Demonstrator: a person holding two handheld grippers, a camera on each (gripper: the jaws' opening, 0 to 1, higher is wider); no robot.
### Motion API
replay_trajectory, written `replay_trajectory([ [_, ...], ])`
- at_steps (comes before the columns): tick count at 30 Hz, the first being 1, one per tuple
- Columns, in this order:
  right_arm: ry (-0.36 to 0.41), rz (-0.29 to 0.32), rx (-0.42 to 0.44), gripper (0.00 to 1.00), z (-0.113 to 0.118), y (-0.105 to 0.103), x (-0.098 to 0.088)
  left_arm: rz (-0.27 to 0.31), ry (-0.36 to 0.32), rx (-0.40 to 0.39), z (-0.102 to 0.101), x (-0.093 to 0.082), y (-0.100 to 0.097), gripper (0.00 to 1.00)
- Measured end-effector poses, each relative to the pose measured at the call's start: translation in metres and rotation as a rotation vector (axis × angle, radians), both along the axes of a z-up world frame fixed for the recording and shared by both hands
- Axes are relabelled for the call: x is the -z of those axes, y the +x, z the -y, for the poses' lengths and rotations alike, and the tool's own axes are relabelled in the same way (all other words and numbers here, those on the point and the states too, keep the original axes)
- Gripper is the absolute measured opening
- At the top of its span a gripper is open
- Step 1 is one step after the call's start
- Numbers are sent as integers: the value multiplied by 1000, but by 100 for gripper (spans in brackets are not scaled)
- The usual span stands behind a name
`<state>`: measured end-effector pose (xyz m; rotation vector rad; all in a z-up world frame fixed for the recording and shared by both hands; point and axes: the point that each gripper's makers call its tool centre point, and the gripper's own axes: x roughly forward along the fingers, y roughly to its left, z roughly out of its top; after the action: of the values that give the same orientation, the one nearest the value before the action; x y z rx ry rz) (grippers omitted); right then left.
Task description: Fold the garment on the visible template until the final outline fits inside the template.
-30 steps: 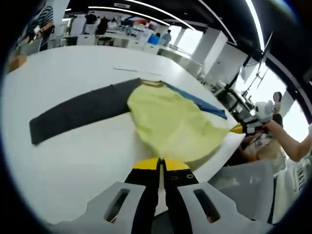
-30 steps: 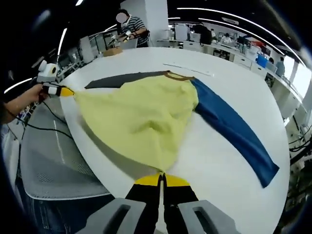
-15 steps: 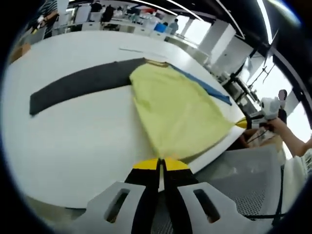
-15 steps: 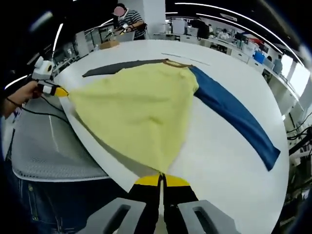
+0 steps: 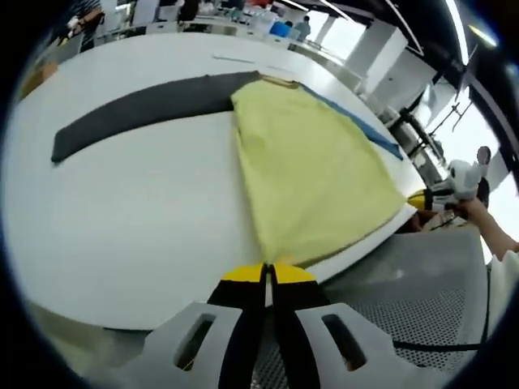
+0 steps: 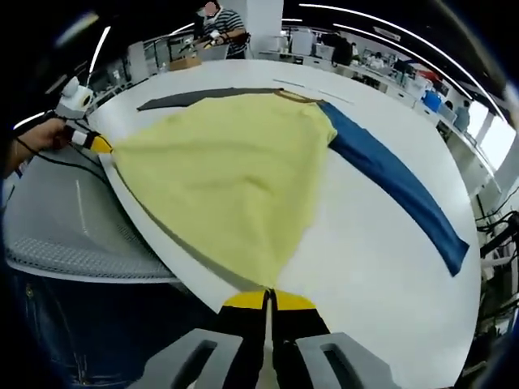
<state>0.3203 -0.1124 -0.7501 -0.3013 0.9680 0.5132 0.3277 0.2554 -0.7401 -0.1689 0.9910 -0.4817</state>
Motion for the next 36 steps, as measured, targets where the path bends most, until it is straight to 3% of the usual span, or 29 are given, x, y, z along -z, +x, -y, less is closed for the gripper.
replay_trajectory([
  [2,10,-8,14,0,-1,-1,0,-3,16,15,0,1,-1,0],
  [6,71,-86,59,0,-2,-9,-3,7,22,44,3,-1,-1,0],
  [11,149,-43,157,6,2,8,-22,35,1,24,3,-6,4,3],
  [17,133,-70,228,10,8,14,-8,69,19,25,5,-6,12,13],
  [24,131,-123,289,9,4,8,8,50,89,60,2,7,9,11],
  [27,139,-113,326,6,6,10,7,50,112,74,2,9,8,11],
  [29,153,-120,342,5,5,9,8,47,167,96,-3,12,7,10],
  [34,144,-115,351,1,3,7,8,14,130,95,3,16,3,7],
  [36,146,-115,352,0,3,6,8,26,133,92,4,17,7,5],
])
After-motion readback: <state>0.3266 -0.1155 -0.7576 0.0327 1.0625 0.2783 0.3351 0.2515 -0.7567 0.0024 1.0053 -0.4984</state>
